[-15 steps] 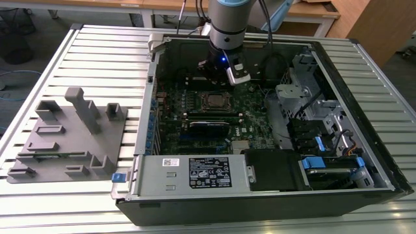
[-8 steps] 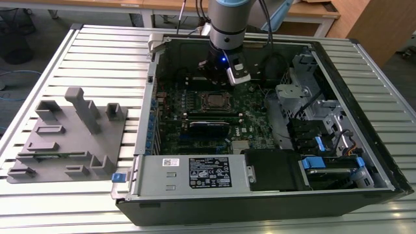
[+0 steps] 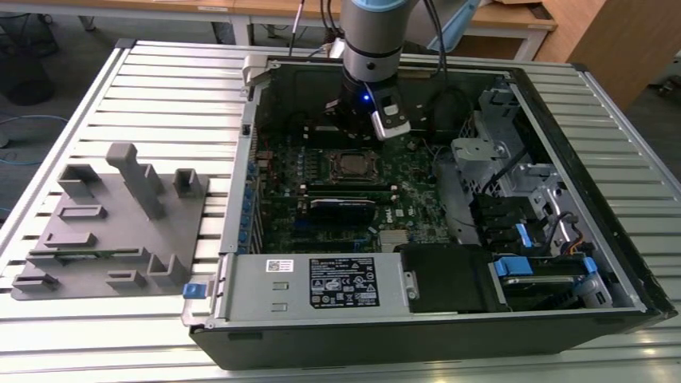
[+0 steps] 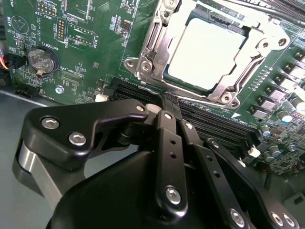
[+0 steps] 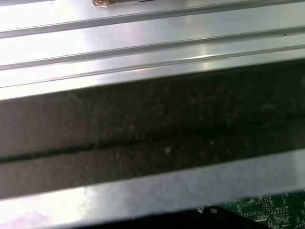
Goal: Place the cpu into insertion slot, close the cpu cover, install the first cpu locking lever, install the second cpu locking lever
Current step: 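Install the first cpu locking lever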
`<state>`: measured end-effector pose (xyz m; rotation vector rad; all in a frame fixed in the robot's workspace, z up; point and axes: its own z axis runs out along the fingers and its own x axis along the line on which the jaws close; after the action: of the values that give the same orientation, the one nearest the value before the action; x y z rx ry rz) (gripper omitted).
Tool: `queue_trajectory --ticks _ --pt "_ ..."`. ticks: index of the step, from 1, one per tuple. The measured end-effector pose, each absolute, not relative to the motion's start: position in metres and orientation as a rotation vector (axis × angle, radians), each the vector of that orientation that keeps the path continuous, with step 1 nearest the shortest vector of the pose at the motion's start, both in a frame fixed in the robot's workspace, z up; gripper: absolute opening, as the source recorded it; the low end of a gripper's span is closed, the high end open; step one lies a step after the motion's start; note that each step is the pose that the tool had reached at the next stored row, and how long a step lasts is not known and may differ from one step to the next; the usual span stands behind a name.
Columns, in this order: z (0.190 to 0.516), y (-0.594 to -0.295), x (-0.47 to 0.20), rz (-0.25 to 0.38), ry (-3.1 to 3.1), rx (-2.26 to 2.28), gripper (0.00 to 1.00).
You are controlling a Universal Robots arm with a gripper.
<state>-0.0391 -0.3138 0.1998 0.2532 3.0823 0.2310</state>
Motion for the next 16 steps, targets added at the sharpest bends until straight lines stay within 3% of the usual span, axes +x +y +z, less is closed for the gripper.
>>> queue_trajectory --ticks 16 --pt "0.1997 -0.3136 -0.042 0.232 3.063 0.249 0.11"
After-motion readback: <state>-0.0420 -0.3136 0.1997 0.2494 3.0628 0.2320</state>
